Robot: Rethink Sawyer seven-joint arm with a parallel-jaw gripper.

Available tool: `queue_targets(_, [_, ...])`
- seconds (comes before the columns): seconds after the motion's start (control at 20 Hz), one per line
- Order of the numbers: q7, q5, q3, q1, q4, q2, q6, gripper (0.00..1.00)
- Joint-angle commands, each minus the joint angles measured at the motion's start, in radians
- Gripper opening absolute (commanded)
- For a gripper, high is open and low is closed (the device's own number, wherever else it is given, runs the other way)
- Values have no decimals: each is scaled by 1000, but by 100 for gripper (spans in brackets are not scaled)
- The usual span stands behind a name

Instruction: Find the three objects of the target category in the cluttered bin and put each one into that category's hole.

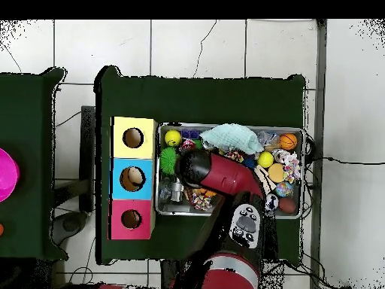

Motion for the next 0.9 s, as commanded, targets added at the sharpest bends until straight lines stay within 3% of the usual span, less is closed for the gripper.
queue_targets(0.05, [228, 43, 16, -19, -138, 49, 192, 100])
queue_targets(0.35, [228, 41, 16, -42, -285, 95, 296, 100])
queue_targets(0.5, [209, 43, 35, -60, -299, 117, 237, 100])
queue_targets(0.9, [189, 47, 64, -95, -390, 192, 228, 100])
